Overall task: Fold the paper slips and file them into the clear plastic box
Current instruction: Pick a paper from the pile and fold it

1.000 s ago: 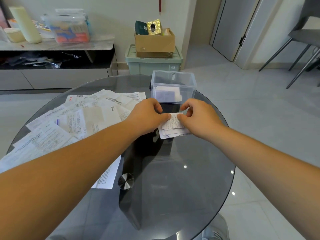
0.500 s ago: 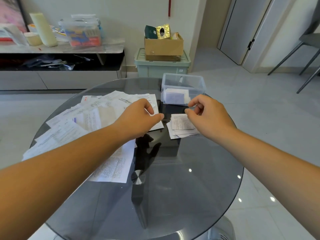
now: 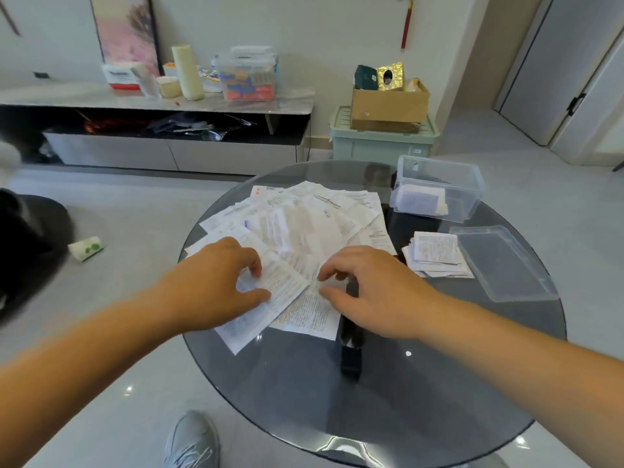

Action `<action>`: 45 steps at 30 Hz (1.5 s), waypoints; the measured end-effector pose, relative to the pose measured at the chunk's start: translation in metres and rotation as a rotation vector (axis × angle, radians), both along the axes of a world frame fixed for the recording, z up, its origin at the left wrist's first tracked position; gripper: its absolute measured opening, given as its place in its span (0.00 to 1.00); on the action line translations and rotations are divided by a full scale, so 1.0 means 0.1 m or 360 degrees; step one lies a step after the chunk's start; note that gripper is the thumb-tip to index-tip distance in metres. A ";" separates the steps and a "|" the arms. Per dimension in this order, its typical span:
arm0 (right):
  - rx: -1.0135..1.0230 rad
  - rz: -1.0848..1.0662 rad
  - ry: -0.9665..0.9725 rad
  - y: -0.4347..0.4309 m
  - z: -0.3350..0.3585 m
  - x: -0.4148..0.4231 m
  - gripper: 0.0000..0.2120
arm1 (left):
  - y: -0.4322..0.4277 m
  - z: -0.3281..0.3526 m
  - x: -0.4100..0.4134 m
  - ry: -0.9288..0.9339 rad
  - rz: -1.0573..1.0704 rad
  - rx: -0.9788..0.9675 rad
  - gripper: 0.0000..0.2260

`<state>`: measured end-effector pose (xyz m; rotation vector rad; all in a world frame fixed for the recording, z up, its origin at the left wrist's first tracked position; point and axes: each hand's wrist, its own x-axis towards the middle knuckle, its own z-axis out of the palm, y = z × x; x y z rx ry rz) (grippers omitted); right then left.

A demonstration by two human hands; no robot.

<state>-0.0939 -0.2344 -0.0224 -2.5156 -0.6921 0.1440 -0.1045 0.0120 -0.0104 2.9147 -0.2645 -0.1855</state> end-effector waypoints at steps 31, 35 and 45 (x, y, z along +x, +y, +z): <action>0.0500 -0.0838 0.0608 -0.69 0.05 -0.55 0.05 | -0.92 -0.04 -0.52 0.0452 -0.0589 -0.0413 0.42; 0.0504 -0.0901 0.0643 -0.84 -0.01 -0.68 0.05 | -1.16 -0.10 -0.55 0.0454 -0.0605 -0.0459 0.42; 0.0942 -0.0489 0.0931 -1.08 0.07 -0.77 0.17 | -1.20 -0.18 -0.32 0.0593 -0.0677 -0.0705 0.35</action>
